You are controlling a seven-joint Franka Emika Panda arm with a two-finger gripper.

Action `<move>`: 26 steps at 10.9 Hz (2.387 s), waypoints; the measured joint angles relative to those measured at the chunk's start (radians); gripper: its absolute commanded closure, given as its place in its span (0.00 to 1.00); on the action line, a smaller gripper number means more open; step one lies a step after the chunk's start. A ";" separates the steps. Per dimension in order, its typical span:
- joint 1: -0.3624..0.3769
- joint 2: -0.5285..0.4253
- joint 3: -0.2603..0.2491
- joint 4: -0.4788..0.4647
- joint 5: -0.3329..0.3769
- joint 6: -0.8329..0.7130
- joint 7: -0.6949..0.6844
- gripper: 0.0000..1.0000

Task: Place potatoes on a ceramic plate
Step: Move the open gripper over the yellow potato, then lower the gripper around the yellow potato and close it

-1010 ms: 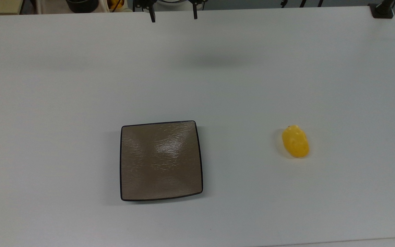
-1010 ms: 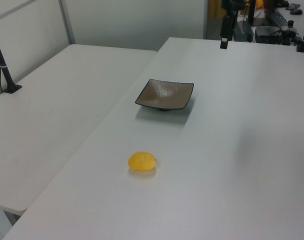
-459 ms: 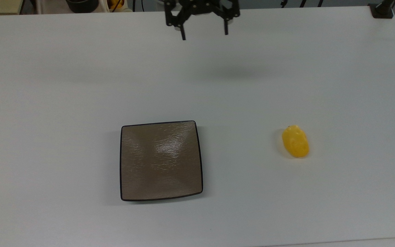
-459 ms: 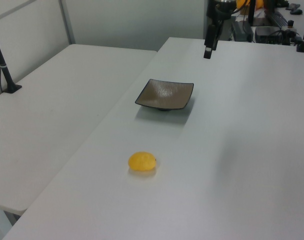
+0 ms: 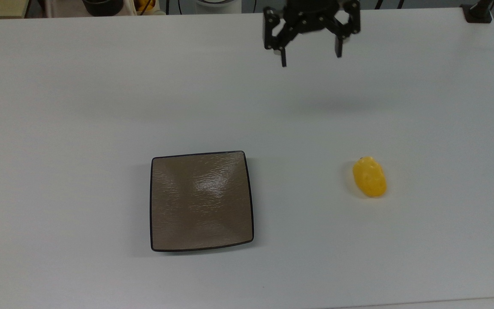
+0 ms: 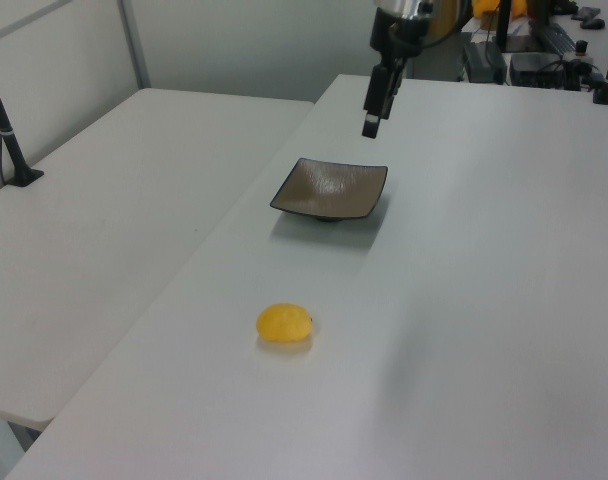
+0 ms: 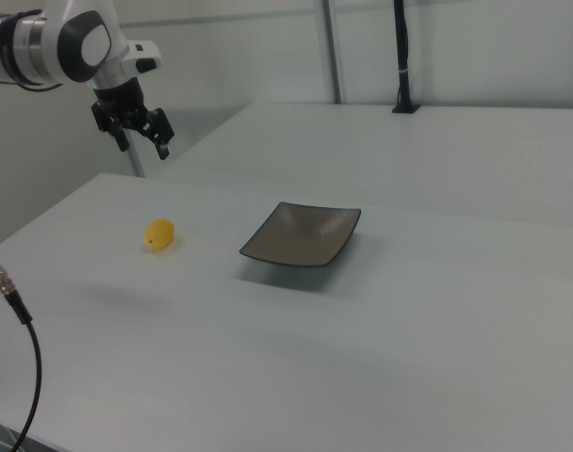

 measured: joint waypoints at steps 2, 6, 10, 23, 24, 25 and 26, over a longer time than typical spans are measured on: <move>0.044 0.081 0.000 0.070 -0.049 0.057 0.081 0.00; 0.112 0.222 0.001 0.123 -0.091 0.193 0.181 0.00; 0.150 0.345 0.001 0.146 -0.103 0.309 0.222 0.00; 0.194 0.558 -0.001 0.176 -0.163 0.477 0.241 0.00; 0.194 0.568 -0.001 0.176 -0.165 0.483 0.241 0.00; 0.194 0.576 -0.001 0.177 -0.172 0.486 0.241 0.13; 0.194 0.583 -0.001 0.177 -0.183 0.487 0.241 0.31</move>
